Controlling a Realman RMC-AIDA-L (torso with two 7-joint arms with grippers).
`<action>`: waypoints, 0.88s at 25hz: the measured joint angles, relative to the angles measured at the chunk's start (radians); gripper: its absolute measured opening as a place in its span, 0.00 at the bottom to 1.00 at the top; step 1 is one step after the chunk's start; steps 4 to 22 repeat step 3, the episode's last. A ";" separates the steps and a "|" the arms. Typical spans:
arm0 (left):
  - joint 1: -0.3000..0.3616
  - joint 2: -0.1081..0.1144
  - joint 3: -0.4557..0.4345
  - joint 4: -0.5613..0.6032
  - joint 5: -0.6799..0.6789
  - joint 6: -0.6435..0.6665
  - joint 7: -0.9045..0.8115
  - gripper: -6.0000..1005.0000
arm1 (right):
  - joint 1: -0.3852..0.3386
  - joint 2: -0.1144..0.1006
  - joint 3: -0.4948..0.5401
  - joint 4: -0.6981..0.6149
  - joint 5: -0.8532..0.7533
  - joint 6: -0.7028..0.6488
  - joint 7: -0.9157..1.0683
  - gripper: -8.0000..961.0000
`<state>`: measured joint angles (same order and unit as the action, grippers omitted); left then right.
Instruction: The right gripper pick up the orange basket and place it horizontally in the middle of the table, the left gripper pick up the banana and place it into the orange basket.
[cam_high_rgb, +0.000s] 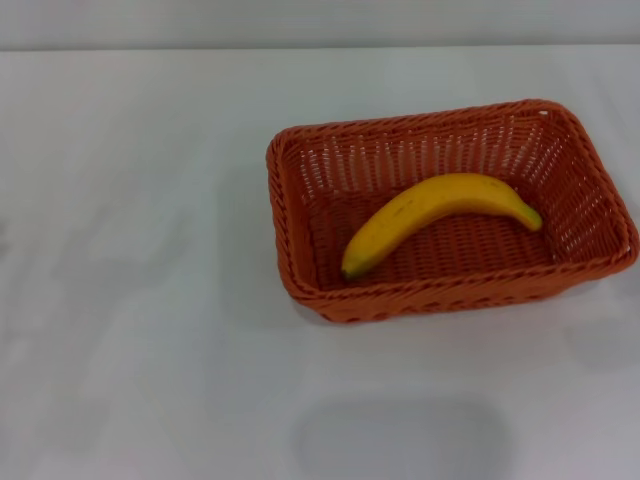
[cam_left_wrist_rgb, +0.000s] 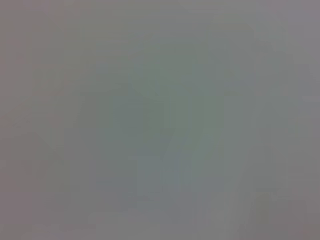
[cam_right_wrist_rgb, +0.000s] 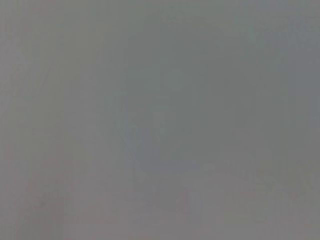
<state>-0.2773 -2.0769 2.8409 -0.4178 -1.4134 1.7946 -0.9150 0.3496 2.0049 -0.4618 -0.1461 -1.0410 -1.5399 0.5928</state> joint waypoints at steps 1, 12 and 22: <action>-0.006 0.000 0.000 0.015 -0.001 -0.012 0.017 0.89 | -0.004 0.000 0.004 0.000 0.003 0.002 -0.011 0.82; -0.012 0.000 0.001 0.056 -0.001 -0.035 0.072 0.89 | -0.010 -0.001 0.009 0.000 0.005 0.010 -0.042 0.82; -0.012 0.000 0.001 0.056 -0.001 -0.035 0.072 0.89 | -0.010 -0.001 0.009 0.000 0.005 0.010 -0.042 0.82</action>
